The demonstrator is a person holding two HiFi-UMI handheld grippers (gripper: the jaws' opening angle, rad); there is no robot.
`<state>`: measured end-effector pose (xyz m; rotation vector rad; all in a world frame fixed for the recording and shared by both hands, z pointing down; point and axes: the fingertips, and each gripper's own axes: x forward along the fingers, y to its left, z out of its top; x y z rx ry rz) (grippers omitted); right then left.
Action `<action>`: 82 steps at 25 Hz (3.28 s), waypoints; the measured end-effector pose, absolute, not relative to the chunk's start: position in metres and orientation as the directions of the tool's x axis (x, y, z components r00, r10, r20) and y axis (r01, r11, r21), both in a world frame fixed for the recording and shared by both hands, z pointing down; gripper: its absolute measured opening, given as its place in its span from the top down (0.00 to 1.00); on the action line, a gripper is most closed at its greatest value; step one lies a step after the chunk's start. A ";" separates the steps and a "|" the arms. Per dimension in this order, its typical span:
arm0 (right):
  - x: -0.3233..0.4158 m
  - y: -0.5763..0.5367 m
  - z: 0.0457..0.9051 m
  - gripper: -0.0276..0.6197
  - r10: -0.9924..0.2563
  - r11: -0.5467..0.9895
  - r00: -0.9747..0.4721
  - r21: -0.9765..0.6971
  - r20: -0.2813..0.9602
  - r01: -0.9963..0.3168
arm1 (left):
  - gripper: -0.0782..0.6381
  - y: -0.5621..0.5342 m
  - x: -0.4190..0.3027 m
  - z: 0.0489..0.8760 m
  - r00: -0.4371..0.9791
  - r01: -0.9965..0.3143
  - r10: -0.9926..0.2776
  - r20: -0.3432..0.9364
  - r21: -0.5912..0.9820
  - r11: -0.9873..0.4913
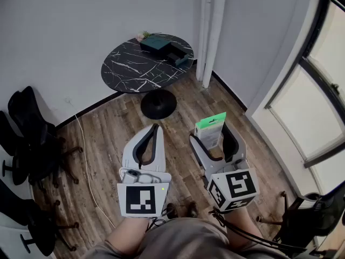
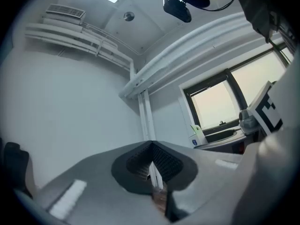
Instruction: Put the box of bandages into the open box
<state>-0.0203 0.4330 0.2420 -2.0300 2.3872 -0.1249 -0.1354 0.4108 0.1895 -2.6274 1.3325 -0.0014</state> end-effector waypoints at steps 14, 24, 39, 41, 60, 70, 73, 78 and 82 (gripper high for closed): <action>0.016 0.433 0.254 0.37 -0.980 0.188 -0.192 -0.069 0.056 -0.980 | 0.89 0.413 -0.097 0.200 0.581 -0.809 -0.810 -0.082 -0.166 -0.563; 0.019 0.369 0.265 0.36 -0.970 0.229 -0.237 -0.129 0.052 -0.965 | 0.89 0.352 -0.089 0.223 0.581 -0.807 -0.813 -0.043 -0.155 -0.569; 0.017 0.151 0.262 0.36 -0.978 0.195 -0.201 -0.095 0.060 -0.976 | 0.89 0.144 -0.078 0.207 0.642 -0.762 -0.757 -0.121 -0.204 -0.614; 0.017 0.131 0.254 0.36 -0.979 0.194 -0.198 -0.081 0.050 -0.978 | 0.89 0.125 -0.077 0.204 0.648 -0.758 -0.751 -0.126 -0.208 -0.619; 0.086 -0.006 0.289 0.36 -0.979 0.138 -0.149 -0.088 0.136 -0.986 | 0.89 -0.033 -0.039 0.244 0.603 -0.795 -0.797 -0.037 -0.118 -0.596; 0.144 -0.121 0.302 0.36 -0.956 0.227 -0.247 -0.132 0.160 -0.965 | 0.89 -0.140 0.028 0.250 0.547 -0.826 -0.837 0.008 -0.162 -0.540; 0.153 -0.152 0.297 0.36 -0.945 0.275 -0.294 -0.134 0.146 -0.952 | 0.89 -0.165 0.044 0.244 0.526 -0.835 -0.850 0.004 -0.186 -0.518; 0.157 -0.197 0.283 0.36 -0.927 0.342 -0.357 -0.128 0.120 -0.931 | 0.89 -0.201 0.051 0.227 0.473 -0.866 -0.881 -0.026 -0.196 -0.460; 0.153 -0.225 0.272 0.36 -0.911 0.389 -0.400 -0.115 0.097 -0.914 | 0.89 -0.219 0.043 0.219 0.427 -0.888 -0.903 -0.044 -0.208 -0.410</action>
